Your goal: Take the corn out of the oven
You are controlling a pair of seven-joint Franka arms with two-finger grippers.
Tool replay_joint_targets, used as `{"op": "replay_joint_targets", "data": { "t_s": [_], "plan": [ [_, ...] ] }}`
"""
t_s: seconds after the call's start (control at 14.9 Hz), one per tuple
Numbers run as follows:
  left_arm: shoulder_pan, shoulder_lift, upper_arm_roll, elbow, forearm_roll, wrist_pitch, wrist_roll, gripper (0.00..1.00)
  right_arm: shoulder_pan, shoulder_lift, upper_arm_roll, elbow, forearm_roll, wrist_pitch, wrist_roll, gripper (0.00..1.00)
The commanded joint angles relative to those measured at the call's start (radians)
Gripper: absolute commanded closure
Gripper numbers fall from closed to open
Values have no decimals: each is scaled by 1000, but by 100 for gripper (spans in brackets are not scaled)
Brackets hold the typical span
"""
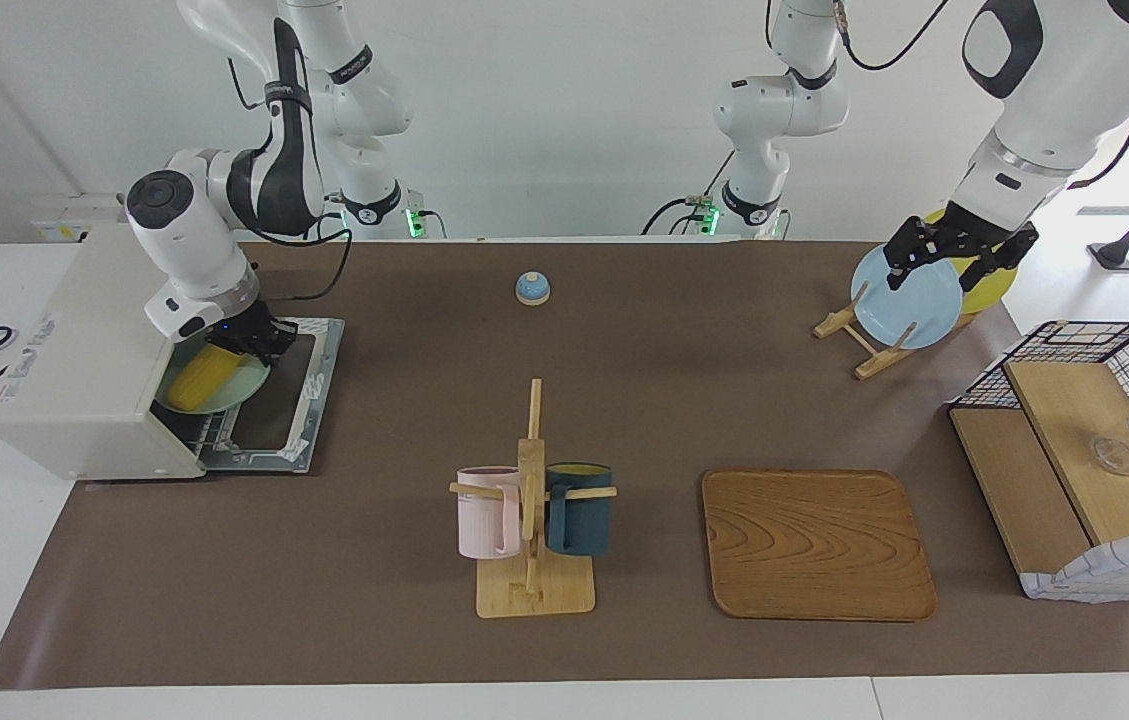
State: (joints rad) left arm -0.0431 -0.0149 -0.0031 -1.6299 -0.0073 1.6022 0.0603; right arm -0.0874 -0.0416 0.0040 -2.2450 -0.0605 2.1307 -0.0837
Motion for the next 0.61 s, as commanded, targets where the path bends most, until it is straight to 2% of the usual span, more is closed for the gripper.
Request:
{"op": "replay_joint_targets", "data": {
  "t_s": [0.0, 0.2, 0.34, 0.54],
  "plan": [
    [-1, -13, -5, -42, 21, 42, 7, 0, 66, 9, 4, 60, -7, -75, -5, 100],
    [-8, -11, -6, -50, 21, 55, 13, 0, 141, 12, 7, 73, -7, -100, 66, 100],
    [-18, -5, -8, -50, 21, 64, 15, 0, 236, 15, 7, 91, -28, -132, 196, 100],
    [-23, 0, -11, -59, 17, 73, 45, 0, 380, 106, 8, 221, -50, -204, 396, 100]
  ]
}}
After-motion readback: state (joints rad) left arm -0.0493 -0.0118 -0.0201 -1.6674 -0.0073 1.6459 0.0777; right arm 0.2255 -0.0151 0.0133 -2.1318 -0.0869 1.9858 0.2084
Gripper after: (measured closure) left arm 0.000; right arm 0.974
